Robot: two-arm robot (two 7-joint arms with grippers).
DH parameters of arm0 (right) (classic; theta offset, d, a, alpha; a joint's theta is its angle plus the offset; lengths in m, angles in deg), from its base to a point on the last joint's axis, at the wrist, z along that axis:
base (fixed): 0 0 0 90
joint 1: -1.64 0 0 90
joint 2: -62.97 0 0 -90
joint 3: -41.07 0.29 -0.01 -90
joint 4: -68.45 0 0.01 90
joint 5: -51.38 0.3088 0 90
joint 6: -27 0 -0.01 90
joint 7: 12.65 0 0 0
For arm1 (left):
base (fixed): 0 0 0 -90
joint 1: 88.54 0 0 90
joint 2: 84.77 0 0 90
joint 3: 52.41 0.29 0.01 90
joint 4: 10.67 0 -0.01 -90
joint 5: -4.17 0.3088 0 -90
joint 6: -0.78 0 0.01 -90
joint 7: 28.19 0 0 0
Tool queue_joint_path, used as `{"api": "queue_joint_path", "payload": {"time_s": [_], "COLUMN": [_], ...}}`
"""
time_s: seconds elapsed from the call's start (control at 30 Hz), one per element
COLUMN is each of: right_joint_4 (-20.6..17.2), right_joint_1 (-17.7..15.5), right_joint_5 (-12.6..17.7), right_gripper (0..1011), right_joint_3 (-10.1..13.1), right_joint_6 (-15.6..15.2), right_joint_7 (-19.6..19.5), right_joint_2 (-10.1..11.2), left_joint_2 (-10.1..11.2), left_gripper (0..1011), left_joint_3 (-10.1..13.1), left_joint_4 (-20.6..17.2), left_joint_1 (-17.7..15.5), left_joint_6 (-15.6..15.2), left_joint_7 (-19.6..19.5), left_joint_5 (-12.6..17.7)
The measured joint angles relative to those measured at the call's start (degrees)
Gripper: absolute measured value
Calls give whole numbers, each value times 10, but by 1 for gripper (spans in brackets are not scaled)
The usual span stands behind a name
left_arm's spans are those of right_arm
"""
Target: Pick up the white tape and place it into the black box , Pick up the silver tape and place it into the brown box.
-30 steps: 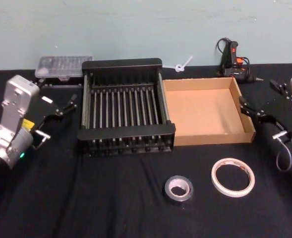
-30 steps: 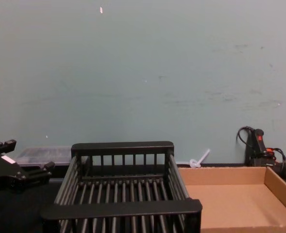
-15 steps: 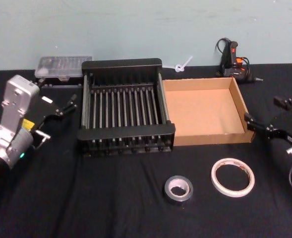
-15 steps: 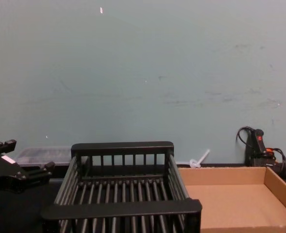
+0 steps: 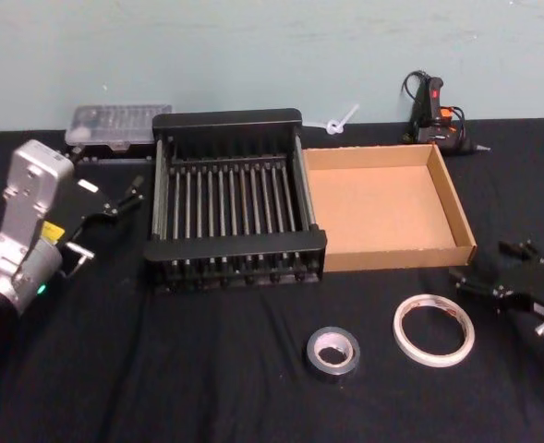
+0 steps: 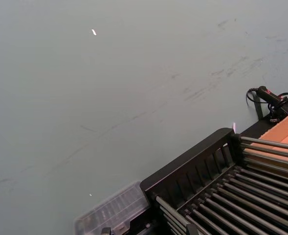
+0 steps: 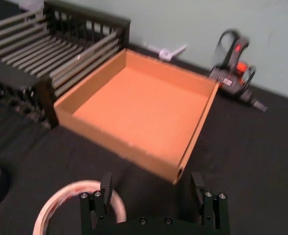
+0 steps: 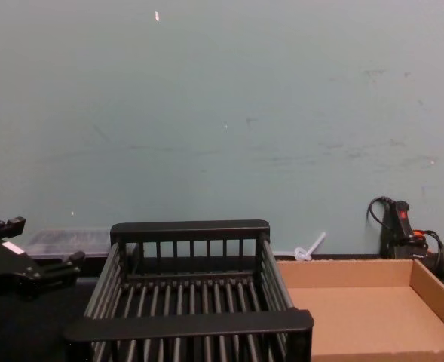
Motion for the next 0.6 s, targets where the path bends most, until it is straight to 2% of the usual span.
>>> {"api": "queue_joint_path", "payload": {"time_s": [0.2,0.6], "right_joint_4": [5,18], "right_joint_1": [-10,-10], "right_joint_5": [-1,-21], "right_gripper": [1002,1002], "right_joint_3": [-3,-10], "right_joint_6": [-19,-32], "right_joint_7": [14,34], "right_joint_2": [-4,-18], "left_joint_2": [0,0], "left_gripper": [1001,1001], "left_joint_3": [0,0], "left_joint_4": [0,0], "left_joint_1": [0,0], "left_joint_6": [0,0], "left_joint_7": [0,0], "left_joint_5": [0,0]}}
